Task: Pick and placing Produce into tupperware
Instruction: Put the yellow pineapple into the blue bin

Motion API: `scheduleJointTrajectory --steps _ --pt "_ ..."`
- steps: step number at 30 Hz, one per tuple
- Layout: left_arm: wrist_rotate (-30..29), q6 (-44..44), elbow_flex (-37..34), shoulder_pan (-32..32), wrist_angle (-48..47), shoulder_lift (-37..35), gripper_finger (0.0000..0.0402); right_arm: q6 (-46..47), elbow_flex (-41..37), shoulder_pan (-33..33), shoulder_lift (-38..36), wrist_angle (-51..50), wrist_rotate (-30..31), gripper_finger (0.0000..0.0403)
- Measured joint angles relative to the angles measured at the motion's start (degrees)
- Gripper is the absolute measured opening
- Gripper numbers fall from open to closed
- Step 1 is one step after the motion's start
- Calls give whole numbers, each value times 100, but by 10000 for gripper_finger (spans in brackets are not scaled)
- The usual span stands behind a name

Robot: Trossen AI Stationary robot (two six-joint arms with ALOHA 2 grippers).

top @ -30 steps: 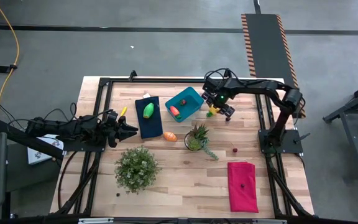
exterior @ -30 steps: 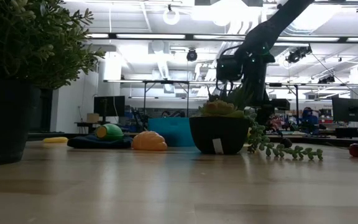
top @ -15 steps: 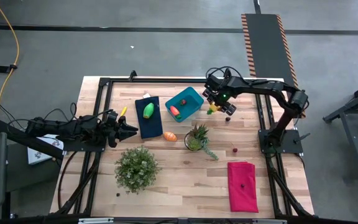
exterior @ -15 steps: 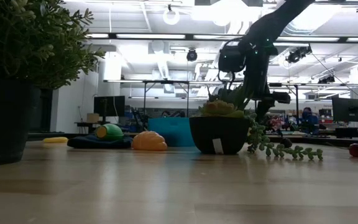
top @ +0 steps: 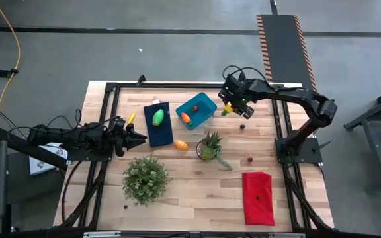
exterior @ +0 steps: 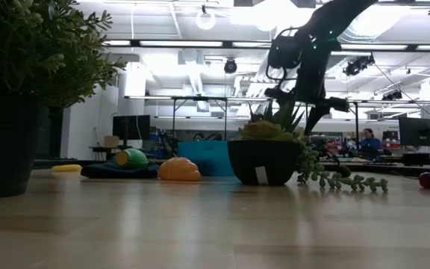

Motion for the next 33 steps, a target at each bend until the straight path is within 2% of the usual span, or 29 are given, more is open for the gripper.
scheduleJointTrajectory --steps 18,26,33 --pt "76 -110 0 0 -8 0 131 -827 0 0 -1057 4 480 211" --pt "22 -116 1 0 -11 -1 131 -1610 0 0 -1585 204 682 211" --pt "-17 -238 -1 0 5 -1 131 -2413 0 0 -2038 863 680 211"
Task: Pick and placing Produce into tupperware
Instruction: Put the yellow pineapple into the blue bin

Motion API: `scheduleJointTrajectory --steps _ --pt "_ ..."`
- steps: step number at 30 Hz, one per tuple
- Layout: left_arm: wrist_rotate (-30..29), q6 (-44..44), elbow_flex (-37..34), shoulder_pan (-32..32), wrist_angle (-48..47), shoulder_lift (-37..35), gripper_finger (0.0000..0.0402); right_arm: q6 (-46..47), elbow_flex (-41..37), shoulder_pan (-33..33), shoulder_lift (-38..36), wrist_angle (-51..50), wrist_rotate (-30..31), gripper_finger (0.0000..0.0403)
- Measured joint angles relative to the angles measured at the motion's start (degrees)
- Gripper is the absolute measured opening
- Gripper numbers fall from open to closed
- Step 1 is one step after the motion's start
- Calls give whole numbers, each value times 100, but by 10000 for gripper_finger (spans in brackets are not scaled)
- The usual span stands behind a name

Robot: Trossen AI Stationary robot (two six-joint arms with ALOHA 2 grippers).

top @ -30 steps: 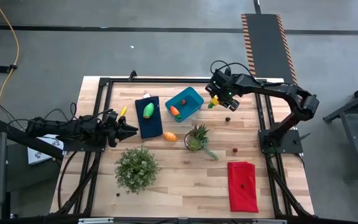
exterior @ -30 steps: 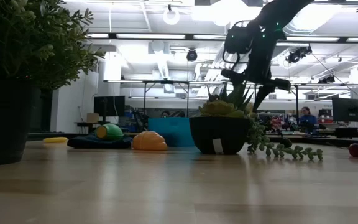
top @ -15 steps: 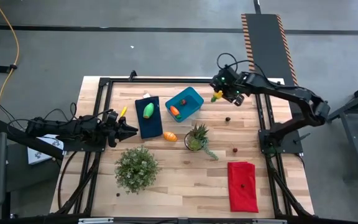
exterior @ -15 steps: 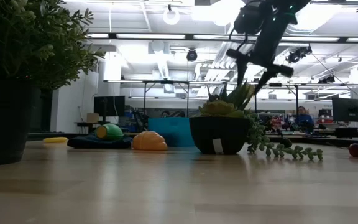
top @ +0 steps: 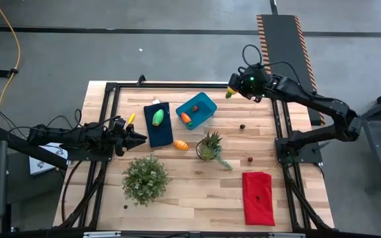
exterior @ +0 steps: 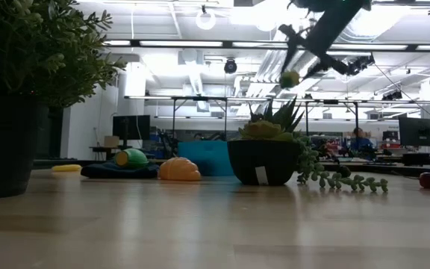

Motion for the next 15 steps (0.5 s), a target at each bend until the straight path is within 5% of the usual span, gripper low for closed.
scheduleJointTrajectory --steps 15 --pt "-203 -1309 1 0 38 0 131 -1724 0 4 -791 1724 -732 211"
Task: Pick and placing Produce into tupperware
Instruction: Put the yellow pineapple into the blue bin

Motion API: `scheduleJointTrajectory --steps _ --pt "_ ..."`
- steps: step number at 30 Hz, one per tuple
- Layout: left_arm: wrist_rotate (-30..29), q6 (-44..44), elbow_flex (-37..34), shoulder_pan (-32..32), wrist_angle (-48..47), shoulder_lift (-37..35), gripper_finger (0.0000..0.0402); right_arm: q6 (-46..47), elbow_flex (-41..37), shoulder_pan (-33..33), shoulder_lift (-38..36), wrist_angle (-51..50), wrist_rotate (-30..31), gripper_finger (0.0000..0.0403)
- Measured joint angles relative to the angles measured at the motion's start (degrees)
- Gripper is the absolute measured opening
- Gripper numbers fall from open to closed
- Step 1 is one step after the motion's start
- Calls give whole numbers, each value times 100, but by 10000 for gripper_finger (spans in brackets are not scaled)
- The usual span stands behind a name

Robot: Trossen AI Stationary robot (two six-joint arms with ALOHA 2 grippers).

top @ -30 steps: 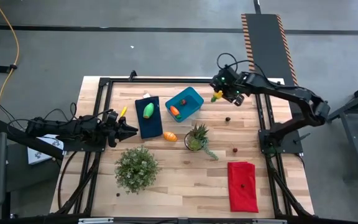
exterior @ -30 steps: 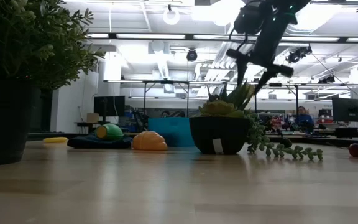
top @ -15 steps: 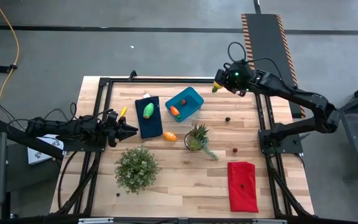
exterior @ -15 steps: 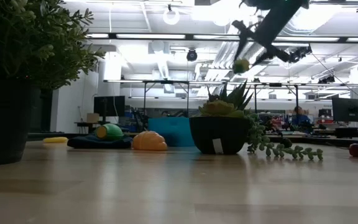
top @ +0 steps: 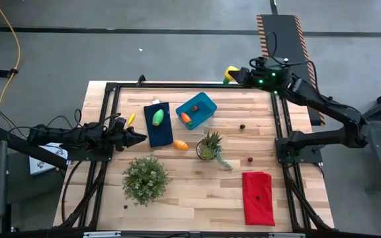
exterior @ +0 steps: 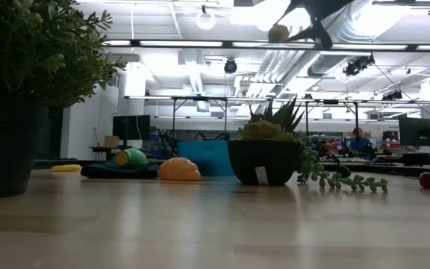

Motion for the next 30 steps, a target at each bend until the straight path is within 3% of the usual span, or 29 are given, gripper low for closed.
scheduleJointTrajectory --steps 17,22,30 --pt "2 -344 -1 0 -2 0 131 -1463 0 149 -149 731 -1293 211" --pt "2 -344 -1 0 -2 0 131 -1947 0 263 -149 1165 -1921 211" --pt "4 -344 0 0 -4 0 131 -2260 0 423 -149 1556 -1967 211"
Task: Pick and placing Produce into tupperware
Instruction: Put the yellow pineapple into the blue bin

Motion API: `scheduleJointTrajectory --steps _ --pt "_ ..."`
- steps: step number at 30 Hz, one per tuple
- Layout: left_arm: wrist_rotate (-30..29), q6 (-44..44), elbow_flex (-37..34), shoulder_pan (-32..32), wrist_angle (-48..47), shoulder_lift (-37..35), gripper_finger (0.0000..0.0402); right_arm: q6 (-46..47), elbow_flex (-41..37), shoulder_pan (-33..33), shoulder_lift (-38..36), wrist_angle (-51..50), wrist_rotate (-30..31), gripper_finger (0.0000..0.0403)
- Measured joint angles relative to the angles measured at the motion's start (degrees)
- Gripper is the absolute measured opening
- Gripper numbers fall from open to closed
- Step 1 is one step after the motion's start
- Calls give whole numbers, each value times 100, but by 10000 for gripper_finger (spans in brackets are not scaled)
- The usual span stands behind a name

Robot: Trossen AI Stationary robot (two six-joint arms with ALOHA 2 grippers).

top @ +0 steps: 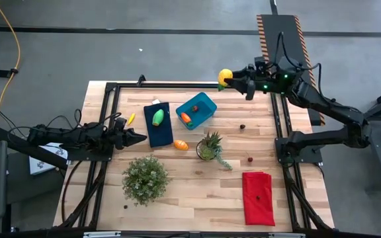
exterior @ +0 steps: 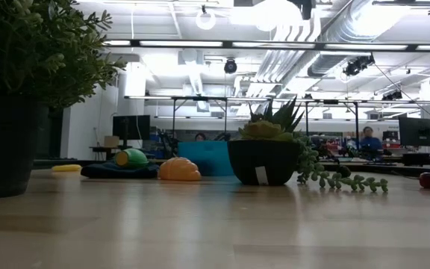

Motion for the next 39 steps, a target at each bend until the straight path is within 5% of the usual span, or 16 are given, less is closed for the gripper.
scheduleJointTrajectory --steps 22,39 --pt "4 0 1 0 0 0 131 -226 0 35 24 210 -172 211" --pt "171 0 1 0 -26 0 131 -221 265 -104 1210 425 -121 211"
